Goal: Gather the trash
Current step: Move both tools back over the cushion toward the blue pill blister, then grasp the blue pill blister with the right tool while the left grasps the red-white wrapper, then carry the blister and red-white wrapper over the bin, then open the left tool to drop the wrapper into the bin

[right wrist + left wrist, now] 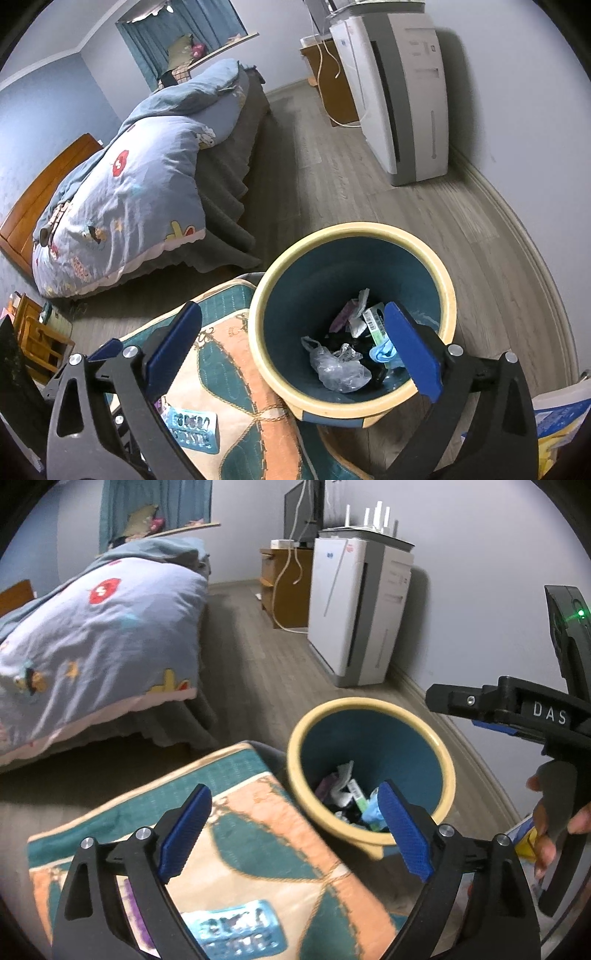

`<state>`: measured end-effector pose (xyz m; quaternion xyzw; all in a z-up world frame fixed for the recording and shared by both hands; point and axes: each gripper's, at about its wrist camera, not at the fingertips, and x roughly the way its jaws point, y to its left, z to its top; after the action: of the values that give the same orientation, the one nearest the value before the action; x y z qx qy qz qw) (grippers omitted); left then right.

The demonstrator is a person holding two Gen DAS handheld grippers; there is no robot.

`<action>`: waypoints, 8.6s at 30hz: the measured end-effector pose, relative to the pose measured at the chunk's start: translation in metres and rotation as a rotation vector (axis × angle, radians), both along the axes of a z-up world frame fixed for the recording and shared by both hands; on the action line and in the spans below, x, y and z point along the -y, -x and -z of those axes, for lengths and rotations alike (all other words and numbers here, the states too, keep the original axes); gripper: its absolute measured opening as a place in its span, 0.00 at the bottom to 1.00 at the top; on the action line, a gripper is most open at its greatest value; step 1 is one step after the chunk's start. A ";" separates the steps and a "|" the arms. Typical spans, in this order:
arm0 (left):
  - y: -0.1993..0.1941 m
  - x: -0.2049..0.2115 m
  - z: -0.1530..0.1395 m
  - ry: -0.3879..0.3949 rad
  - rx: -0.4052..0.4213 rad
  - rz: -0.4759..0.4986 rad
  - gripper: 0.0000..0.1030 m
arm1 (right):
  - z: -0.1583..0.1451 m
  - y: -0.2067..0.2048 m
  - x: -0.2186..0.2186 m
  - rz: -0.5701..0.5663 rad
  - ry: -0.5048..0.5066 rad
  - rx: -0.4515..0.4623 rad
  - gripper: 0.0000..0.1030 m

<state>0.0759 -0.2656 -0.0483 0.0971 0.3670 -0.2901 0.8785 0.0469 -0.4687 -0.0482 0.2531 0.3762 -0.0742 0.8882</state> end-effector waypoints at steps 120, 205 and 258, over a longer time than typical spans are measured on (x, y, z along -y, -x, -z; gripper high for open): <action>0.000 -0.218 0.109 -0.368 -0.418 -0.177 0.91 | 0.146 -0.057 -0.236 -0.855 0.297 -0.456 0.55; -0.025 -0.023 0.019 -0.128 -0.140 -0.041 0.17 | 0.055 -0.005 -0.007 -0.285 0.196 -0.266 0.66; -0.011 -0.056 -0.019 -0.065 0.015 -0.158 0.91 | 0.027 0.003 -0.001 -0.141 0.218 -0.188 0.94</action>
<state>0.0869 -0.2092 -0.0294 0.0985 0.3762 -0.2072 0.8977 0.0435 -0.4673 -0.0751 0.1203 0.4644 -0.0751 0.8742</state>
